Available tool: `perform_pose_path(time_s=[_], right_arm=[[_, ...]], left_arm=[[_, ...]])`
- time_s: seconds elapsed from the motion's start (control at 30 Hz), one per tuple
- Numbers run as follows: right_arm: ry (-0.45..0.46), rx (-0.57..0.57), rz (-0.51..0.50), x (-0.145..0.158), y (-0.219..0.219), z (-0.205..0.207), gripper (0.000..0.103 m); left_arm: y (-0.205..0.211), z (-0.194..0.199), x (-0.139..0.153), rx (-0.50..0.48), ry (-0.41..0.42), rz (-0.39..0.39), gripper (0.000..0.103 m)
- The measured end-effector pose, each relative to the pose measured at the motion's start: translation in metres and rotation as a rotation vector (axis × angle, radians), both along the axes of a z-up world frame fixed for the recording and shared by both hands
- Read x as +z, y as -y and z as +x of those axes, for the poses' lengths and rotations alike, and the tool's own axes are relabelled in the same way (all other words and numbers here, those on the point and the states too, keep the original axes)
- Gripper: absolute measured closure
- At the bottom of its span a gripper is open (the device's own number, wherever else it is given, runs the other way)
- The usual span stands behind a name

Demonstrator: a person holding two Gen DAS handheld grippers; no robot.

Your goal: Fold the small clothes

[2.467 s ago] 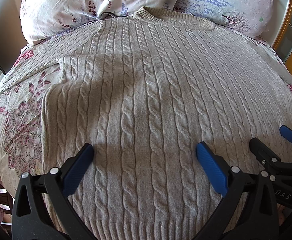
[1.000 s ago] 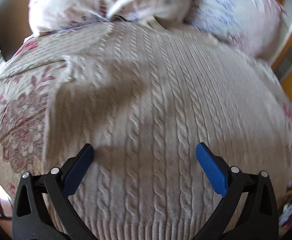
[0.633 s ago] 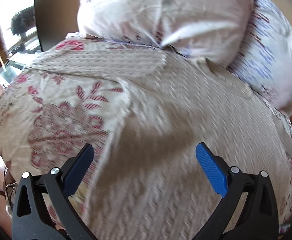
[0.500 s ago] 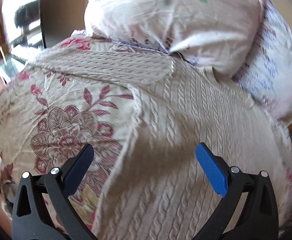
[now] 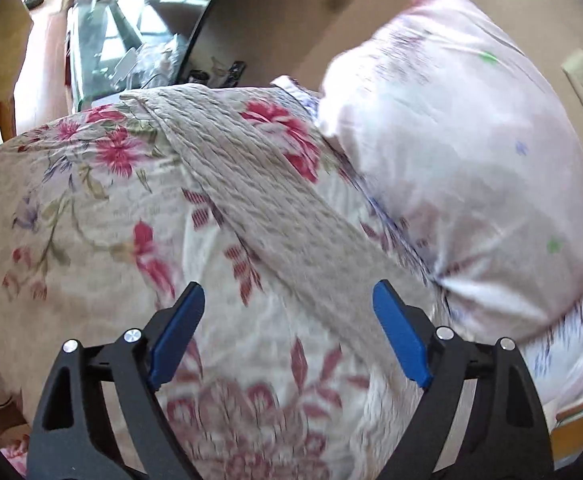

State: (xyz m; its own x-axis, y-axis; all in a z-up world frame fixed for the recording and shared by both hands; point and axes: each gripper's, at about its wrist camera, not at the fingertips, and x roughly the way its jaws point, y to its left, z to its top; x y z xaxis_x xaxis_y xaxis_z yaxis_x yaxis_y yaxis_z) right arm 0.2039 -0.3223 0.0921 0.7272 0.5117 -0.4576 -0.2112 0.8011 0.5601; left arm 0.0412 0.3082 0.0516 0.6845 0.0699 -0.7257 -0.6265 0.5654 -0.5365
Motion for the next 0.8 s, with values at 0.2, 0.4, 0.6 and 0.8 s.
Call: perform_pose_path(time_s=[0.2,0.4,0.6,0.8], right_arm=[[-0.345,0.316,0.011,-0.077,-0.144,-0.019,0.07],[-0.348,0.173,-0.031,-0.069,-0.109,-0.018,0.047],[-0.393,0.089,-0.023,-0.068,-0.084,-0.04,0.047],[-0.394,0.096,-0.051,-0.072,-0.078,-0.048,0.047]], left_arm=[[-0.064,0.023,-0.032,0.123,-0.066,-0.102,0.033],[-0.109,0.023,-0.037,0.205,-0.022,-0.161,0.038],[-0.142,0.028,-0.042,0.289,0.011,-0.235,0.051],[-0.127,0.063,-0.019,0.188,-0.003,-0.126,0.096]])
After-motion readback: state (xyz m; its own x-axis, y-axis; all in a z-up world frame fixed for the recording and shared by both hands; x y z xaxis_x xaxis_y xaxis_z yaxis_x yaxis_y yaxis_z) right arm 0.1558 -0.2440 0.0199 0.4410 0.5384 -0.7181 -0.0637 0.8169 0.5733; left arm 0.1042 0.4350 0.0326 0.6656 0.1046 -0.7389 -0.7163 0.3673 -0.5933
